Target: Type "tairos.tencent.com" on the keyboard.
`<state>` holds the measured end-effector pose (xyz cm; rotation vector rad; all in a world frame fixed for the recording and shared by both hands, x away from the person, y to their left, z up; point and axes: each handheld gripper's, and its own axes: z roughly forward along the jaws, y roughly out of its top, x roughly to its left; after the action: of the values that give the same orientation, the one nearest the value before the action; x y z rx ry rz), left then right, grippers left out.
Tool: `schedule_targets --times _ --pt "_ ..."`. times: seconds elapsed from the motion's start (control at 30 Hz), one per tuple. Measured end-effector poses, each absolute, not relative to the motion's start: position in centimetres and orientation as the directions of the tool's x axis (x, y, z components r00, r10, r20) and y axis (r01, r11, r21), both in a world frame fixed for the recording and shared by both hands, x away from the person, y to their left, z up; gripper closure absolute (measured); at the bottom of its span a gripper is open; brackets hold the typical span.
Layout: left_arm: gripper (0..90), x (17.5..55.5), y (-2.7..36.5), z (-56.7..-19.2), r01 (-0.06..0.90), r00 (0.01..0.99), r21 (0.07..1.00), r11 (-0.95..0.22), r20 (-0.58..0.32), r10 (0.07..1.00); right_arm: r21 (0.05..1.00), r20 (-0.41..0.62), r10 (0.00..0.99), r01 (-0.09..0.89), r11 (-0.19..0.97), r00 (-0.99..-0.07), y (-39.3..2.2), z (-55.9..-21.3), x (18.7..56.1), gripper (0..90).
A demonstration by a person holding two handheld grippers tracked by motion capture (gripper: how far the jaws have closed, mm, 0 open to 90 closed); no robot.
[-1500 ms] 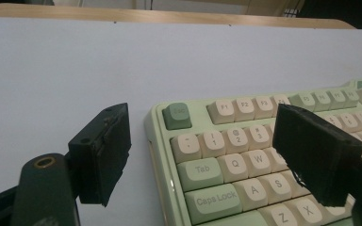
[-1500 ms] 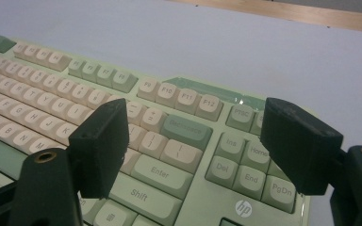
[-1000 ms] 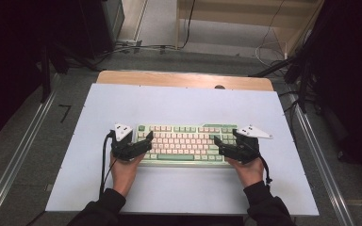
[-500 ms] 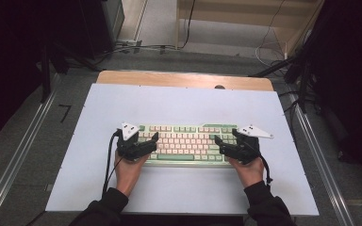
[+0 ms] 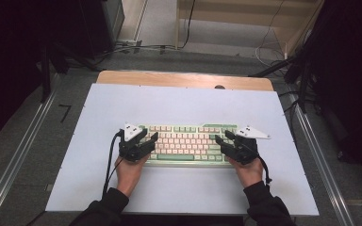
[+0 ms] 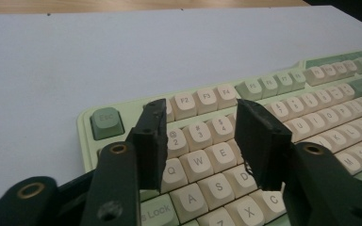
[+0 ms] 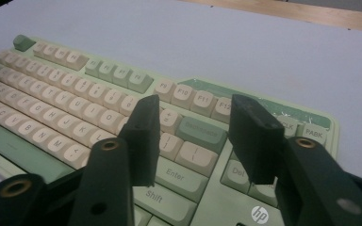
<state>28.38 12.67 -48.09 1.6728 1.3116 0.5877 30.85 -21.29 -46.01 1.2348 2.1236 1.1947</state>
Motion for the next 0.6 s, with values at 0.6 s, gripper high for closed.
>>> schedule_targets --times 0.6 --pt "90.0 28.42 11.93 -48.02 0.511 0.401 0.857 -0.065 -0.171 0.9 0.843 0.043 0.855 0.479 0.247 -0.516 -21.28 -46.22 30.64 87.1"
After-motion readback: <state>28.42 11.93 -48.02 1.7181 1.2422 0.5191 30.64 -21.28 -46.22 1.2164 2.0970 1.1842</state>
